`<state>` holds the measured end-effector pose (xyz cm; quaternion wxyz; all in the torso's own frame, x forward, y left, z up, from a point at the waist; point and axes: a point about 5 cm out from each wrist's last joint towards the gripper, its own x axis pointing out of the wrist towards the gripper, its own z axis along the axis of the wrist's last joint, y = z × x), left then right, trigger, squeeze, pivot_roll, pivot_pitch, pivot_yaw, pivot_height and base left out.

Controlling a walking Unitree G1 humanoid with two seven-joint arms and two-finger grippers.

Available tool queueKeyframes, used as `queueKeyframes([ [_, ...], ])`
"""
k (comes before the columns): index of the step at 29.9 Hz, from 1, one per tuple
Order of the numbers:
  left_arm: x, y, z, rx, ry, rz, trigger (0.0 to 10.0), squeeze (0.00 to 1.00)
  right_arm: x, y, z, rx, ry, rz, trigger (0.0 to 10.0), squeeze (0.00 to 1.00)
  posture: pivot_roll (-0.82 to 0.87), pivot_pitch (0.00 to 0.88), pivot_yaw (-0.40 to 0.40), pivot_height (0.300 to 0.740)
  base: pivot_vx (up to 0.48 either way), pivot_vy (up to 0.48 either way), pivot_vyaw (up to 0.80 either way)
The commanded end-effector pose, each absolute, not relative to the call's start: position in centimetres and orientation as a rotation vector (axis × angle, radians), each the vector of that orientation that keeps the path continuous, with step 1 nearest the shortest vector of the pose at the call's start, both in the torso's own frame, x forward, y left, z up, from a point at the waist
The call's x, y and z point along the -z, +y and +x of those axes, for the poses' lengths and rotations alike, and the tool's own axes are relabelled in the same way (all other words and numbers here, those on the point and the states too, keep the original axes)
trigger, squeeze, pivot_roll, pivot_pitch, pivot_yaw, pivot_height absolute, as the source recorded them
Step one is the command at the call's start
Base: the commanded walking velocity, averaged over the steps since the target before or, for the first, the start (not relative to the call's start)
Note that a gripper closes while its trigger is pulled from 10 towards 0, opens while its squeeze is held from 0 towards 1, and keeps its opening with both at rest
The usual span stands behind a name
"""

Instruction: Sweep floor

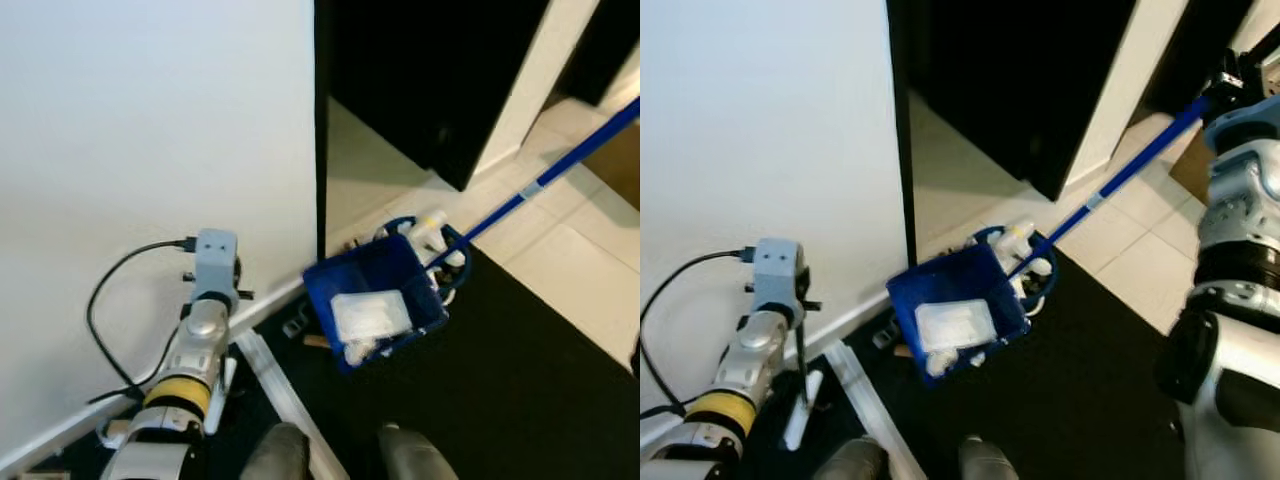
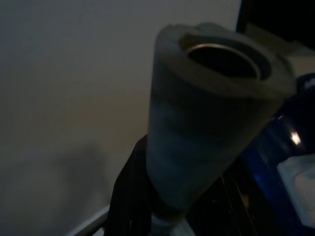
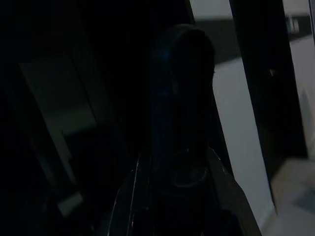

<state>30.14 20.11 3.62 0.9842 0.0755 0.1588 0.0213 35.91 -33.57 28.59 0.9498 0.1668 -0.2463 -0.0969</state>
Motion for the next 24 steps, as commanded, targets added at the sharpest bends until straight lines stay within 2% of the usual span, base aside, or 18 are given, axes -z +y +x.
queueKeyframes([
  [1,-2.5,19.3,29.5,-0.033,0.370,0.118,10.0,0.00,-30.8,-33.9,35.5,0.196,-0.604,0.357,10.0,0.00,0.02,0.000,-0.064,0.740,0.000,-0.480,0.79],
  [24,-1.8,20.0,29.1,-0.113,0.417,0.158,10.0,0.00,-32.4,-36.6,34.4,0.313,-0.674,0.341,10.0,0.00,0.02,0.000,-0.066,0.740,0.000,-0.480,0.78],
])
